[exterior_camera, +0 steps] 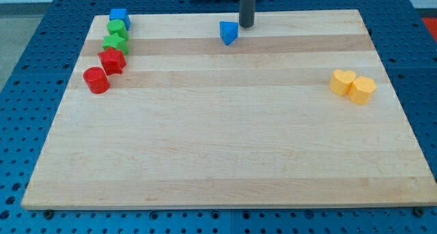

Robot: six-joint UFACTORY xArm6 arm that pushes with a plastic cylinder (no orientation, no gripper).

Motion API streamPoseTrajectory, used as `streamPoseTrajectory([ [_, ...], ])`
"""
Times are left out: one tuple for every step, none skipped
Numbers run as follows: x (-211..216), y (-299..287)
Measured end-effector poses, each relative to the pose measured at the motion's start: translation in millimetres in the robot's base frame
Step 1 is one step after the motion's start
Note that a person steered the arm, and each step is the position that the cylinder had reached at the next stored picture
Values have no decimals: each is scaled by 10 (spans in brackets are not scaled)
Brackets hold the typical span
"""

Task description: Move blue triangle on horizontal right to red star

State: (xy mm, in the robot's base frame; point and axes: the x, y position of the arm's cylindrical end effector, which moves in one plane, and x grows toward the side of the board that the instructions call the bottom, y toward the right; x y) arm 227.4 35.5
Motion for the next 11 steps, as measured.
streamPoseTrajectory([
  [154, -317],
  [352, -661],
  [613, -823],
  [647, -549],
  [449, -551],
  [127, -467],
  [176, -149],
  [479, -108],
  [761, -109],
  [798, -278],
  [782, -481],
])
